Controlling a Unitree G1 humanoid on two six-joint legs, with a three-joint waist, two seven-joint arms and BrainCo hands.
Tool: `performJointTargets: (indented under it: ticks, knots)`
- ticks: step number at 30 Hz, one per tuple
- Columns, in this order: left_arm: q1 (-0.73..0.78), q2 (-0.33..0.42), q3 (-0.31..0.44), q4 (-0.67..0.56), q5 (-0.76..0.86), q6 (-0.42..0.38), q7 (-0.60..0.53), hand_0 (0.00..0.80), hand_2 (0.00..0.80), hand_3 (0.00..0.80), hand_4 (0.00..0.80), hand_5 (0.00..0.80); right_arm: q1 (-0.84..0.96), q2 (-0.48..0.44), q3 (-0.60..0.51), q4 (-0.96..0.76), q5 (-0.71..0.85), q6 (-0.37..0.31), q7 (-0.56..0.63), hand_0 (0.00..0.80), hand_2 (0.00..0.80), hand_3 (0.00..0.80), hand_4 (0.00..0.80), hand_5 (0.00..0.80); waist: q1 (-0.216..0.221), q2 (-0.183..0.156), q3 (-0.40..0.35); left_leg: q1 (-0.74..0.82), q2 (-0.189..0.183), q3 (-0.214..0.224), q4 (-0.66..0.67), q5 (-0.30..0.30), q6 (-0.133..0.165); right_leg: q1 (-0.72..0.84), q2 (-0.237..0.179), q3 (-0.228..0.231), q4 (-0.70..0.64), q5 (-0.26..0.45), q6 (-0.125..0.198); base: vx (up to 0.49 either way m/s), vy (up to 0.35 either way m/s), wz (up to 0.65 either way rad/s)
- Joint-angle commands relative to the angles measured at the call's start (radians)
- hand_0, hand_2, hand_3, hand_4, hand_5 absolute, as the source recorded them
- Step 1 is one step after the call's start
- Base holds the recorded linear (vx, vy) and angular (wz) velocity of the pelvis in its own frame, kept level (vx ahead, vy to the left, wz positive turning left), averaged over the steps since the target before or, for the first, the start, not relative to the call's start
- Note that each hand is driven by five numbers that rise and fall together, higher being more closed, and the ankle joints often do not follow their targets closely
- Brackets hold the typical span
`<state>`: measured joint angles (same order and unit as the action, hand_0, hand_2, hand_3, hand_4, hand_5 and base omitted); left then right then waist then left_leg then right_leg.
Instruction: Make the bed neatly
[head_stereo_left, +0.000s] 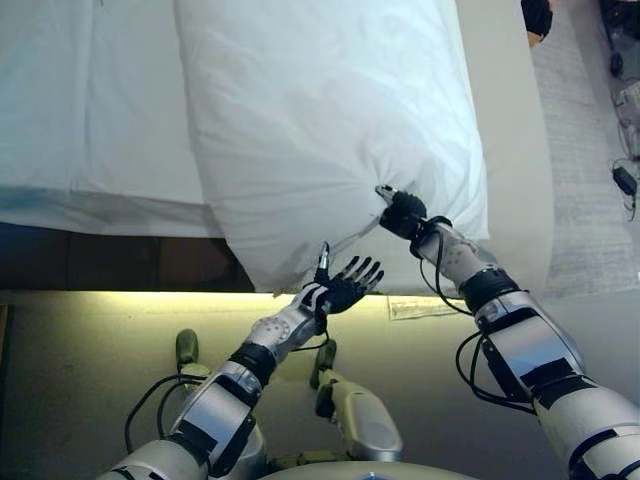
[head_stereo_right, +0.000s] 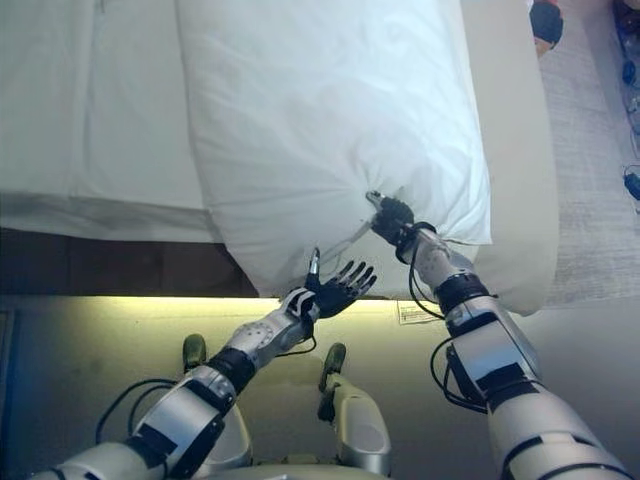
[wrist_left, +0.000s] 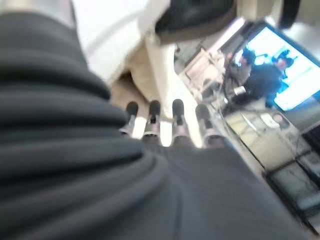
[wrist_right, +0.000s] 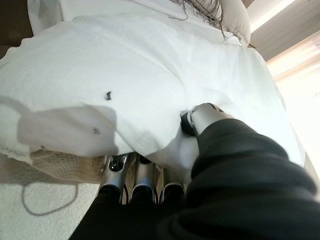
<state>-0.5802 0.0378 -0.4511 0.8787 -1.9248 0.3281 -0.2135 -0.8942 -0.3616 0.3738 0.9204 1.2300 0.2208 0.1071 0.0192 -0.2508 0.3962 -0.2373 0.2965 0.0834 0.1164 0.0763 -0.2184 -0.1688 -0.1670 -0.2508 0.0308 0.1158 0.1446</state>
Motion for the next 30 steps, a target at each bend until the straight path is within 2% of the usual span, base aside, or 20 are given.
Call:
performJointTargets:
  ticks: [1, 12, 22, 23, 24, 25, 26, 30]
  knots:
    - [-0.095, -0.128, 0.012, -0.055, -0.047, -0.064, -0.071, 0.0, 0.0, 0.0, 0.0, 0.0, -0.065, -0.051, 0.003, -0.139, 0.042, -0.034, 0.028, 0.8, 0.8, 0.8, 0.8, 0.8, -0.016, 0.009, 0.036, 0.021, -0.005, 0.057, -0.031, 0.004, 0.051, 0.005, 0.055, 0.005, 0.029, -0.024, -0.004, -0.012, 0.034, -0.05]
    - [-0.17, -0.11, 0.106, -0.032, -0.047, -0.212, -0.174, 0.0, 0.0, 0.0, 0.0, 0.0, -0.054, -0.061, 0.015, -0.158, 0.04, -0.018, 0.046, 0.8, 0.8, 0.8, 0.8, 0.8, -0.046, 0.007, 0.031, 0.036, 0.006, 0.076, -0.04, 0.007, 0.038, 0.005, 0.062, 0.013, 0.031, -0.035, -0.01, 0.0, 0.011, -0.06]
    - [-0.191, -0.084, 0.142, -0.004, -0.047, -0.25, -0.17, 0.0, 0.0, 0.0, 0.0, 0.0, -0.046, -0.056, 0.019, -0.158, 0.04, -0.023, 0.032, 0.8, 0.8, 0.8, 0.8, 0.8, -0.037, 0.014, 0.033, 0.044, -0.001, 0.061, -0.052, 0.011, 0.038, 0.011, 0.054, 0.0, 0.039, -0.042, -0.009, 0.005, 0.007, -0.01]
    - [-0.189, -0.084, 0.141, -0.004, -0.047, -0.253, -0.168, 0.069, 0.069, 0.069, 0.069, 0.069, -0.044, -0.055, 0.02, -0.161, 0.04, -0.024, 0.031, 0.8, 0.8, 0.8, 0.8, 0.8, -0.036, 0.014, 0.033, 0.045, -0.001, 0.06, -0.054, 0.011, 0.038, 0.012, 0.054, -0.001, 0.039, -0.042, -0.009, 0.0, 0.0, 0.0]
    - [-0.189, -0.08, 0.139, -0.003, -0.047, -0.257, -0.159, 0.452, 0.452, 0.452, 0.452, 0.452, -0.045, -0.055, 0.021, -0.162, 0.042, -0.024, 0.029, 0.8, 0.8, 0.8, 0.8, 0.8, -0.034, 0.013, 0.033, 0.046, -0.002, 0.059, -0.057, 0.012, 0.038, 0.012, 0.054, -0.002, 0.039, -0.042, -0.008, 0.0, 0.0, 0.0]
    - [-0.189, -0.079, 0.14, -0.001, -0.047, -0.257, -0.16, 0.693, 0.693, 0.693, 0.693, 0.693, -0.045, -0.056, 0.02, -0.162, 0.042, -0.024, 0.029, 0.8, 0.8, 0.8, 0.8, 0.8, -0.034, 0.013, 0.033, 0.046, -0.002, 0.059, -0.058, 0.013, 0.038, 0.012, 0.054, -0.003, 0.039, -0.042, -0.007, 0.0, 0.0, 0.0]
    - [-0.189, -0.076, 0.142, 0.005, -0.047, -0.253, -0.168, 0.8, 0.8, 0.8, 0.8, 0.8, -0.044, -0.057, 0.018, -0.162, 0.041, -0.023, 0.028, 0.8, 0.8, 0.8, 0.8, 0.8, -0.032, 0.014, 0.033, 0.048, -0.003, 0.058, -0.06, 0.013, 0.038, 0.014, 0.053, -0.005, 0.038, -0.042, -0.007, 0.0, 0.0, 0.0]
    - [-0.179, -0.078, 0.143, 0.006, -0.047, -0.264, -0.166, 0.8, 0.8, 0.8, 0.8, 0.8, -0.045, -0.055, 0.017, -0.151, 0.033, -0.023, 0.027, 0.8, 0.8, 0.8, 0.8, 0.8, -0.026, 0.021, 0.036, 0.052, -0.008, 0.054, -0.066, 0.014, 0.04, 0.019, 0.05, -0.01, 0.037, -0.042, -0.006, 0.002, 0.017, 0.02]
